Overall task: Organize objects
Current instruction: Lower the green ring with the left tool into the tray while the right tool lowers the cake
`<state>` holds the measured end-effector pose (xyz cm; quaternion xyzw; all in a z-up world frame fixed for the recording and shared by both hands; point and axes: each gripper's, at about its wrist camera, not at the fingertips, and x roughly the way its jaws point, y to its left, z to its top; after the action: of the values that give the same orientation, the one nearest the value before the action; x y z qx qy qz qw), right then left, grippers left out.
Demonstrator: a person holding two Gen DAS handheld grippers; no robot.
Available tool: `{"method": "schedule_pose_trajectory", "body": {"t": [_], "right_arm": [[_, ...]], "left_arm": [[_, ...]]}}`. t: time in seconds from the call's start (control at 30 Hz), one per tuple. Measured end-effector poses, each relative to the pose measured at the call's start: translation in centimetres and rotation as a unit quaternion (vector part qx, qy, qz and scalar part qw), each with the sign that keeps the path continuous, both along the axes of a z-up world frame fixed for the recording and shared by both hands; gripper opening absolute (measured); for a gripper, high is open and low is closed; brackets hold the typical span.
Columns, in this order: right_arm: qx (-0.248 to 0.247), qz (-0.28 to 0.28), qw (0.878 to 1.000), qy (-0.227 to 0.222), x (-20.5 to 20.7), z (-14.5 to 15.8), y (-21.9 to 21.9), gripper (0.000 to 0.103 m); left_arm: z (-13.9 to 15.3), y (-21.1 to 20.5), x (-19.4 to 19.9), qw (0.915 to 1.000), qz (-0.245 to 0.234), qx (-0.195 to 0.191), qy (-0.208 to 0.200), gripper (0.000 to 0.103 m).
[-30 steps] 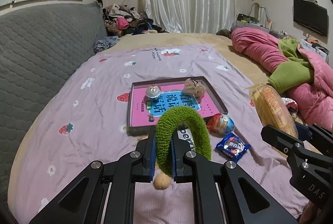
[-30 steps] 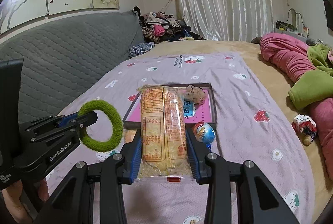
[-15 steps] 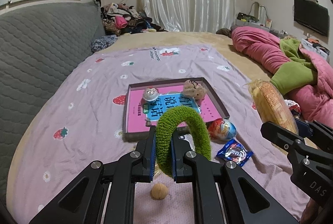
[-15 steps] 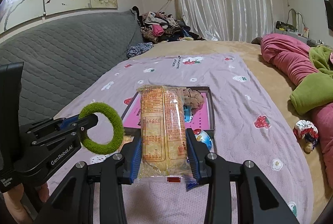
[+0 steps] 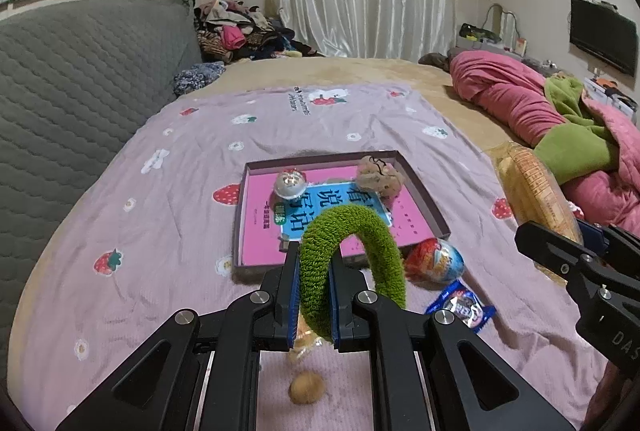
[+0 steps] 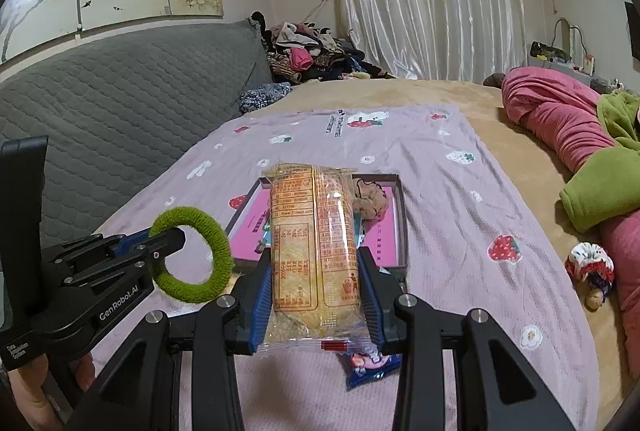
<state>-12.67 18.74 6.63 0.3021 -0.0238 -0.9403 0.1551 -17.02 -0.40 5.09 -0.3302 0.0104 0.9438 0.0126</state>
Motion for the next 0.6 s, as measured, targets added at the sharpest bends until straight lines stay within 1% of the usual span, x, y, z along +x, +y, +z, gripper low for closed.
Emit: {"method": "schedule_pose_trajectory", "body": {"t": [0.1, 0.33, 0.6], "right_arm": [[0.005, 0.0, 1.0, 0.001, -1.0, 0.2, 0.0, 0.04], [0.006, -0.005, 1.0, 0.007, -3.5, 0.7, 0.4, 0.04], [0.018, -0.006, 1.0, 0.016, -7.5, 1.1, 0.4, 0.04]], "left_arm": [[0.2, -0.4, -1.1, 1.0, 0.002, 0.005, 0.0, 0.012], [0.7, -0.5, -3.8, 1.0, 0.001, 0.003, 0.003, 0.012], [1.0, -1.0, -7.6, 0.9999, 0.005, 0.011, 0.008, 0.012]]}}
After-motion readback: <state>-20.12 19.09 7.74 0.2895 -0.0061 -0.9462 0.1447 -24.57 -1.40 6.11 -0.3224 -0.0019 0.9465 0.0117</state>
